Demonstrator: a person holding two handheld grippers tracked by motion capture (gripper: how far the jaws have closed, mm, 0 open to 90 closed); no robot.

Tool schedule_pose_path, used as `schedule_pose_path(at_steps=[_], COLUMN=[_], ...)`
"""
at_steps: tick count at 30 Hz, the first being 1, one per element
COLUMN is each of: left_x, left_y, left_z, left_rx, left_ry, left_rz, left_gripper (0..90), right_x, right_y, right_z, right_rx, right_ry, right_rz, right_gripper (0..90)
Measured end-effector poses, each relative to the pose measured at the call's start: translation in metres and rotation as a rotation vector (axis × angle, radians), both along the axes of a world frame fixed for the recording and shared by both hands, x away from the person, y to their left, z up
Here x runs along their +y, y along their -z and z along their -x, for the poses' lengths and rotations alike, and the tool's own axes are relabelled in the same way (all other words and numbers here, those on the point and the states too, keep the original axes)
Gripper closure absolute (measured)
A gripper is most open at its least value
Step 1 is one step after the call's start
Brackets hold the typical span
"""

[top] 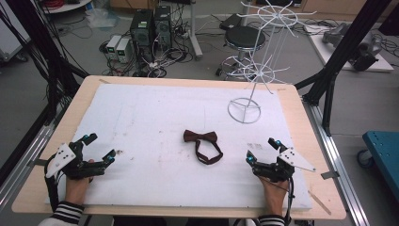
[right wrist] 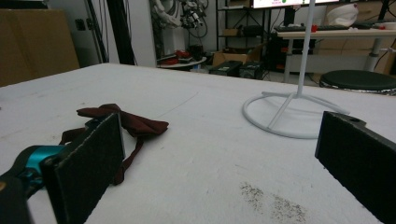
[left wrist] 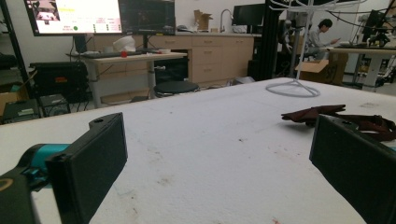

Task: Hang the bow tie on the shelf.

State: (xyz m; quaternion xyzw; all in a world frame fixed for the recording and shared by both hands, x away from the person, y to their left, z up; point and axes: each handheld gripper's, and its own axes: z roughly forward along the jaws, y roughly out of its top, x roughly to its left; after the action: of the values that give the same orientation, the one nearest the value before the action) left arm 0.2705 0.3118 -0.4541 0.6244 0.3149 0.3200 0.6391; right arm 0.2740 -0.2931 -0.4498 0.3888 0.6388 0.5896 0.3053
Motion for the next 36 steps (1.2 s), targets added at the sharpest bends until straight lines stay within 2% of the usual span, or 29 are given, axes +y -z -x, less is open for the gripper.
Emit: schedule_pose_path(at_steps=[6,12,16,23,28,36], left_x=[0.000,0.000,0.000,0.001,0.001,0.001], left_y=[0.000,0.000,0.000,0.000,0.000,0.000], left_z=[0.000,0.000,0.000,0.000,0.000,0.000], left_rx=[0.000,-0.001,-0.001,0.000,0.000,0.001], left_ry=[0.000,0.002,0.001,0.002,0.002,0.003], left_rz=[0.001,0.002,0.000,0.001,0.000,0.001], left_gripper=[4.5,4.5,4.5,4.5,4.5,4.5], right_x=[0.001,0.003,0.007,0.015,0.027,0.044], right_y=[-0.002,-0.010,-0.022,-0.039,-0.055,-0.071], right_z=[0.000,-0.001,-0.002,-0.006,-0.014,-0.022], right_rx=[0.005,0.004,0.000,0.005,0.004,0.025], right_ry=[-0.002,-0.023,-0.083,-0.147,-0.199,-0.263], right_rz=[0.019,0.033,0.043,0.066,0.125,0.184], right_gripper=[0.8,0.9,0.8,0.8,0.8,0.8])
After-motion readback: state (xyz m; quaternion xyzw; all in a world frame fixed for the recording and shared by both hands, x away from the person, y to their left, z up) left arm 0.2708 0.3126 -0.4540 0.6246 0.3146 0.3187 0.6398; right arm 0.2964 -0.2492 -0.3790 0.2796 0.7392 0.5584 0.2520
